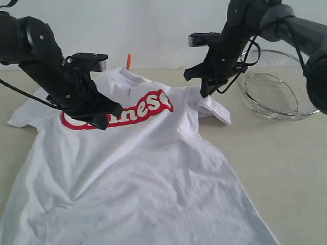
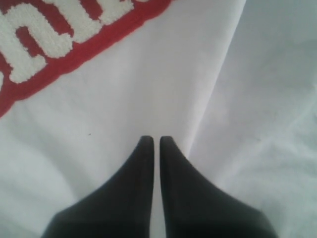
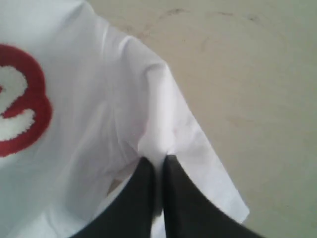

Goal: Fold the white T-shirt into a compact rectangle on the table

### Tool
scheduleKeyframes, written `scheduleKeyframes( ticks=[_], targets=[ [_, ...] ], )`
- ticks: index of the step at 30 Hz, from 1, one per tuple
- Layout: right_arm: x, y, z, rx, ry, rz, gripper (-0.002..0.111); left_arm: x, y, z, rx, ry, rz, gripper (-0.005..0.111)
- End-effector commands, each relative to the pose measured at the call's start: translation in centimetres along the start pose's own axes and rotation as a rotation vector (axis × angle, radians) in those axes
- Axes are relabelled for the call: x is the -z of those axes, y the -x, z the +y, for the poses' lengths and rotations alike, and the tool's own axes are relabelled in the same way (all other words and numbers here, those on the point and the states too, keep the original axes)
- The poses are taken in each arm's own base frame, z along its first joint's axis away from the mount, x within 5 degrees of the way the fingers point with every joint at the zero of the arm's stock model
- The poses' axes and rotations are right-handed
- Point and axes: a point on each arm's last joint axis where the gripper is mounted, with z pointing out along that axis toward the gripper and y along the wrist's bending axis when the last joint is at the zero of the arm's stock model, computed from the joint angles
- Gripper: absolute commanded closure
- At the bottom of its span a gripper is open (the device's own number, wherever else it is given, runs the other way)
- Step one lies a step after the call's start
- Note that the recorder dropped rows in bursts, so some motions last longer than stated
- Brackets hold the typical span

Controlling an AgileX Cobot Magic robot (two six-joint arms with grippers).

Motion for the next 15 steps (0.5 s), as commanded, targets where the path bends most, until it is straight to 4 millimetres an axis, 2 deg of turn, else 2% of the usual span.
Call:
scheduleKeyframes(
  ticks=[1,15],
  targets=[
    [1.3,0.5,-0.8,-0.017,-0.03,-0.059,0.108,0.0,0.1,-0.2,-0.02,-0.002,0.002,0.102],
    [1.7,2.5,-1.5,-0.084,-0.101,-0.284,0.108,0.0,0.1,-0.2,-0.027,-0.003,0.006,0.102]
  ],
)
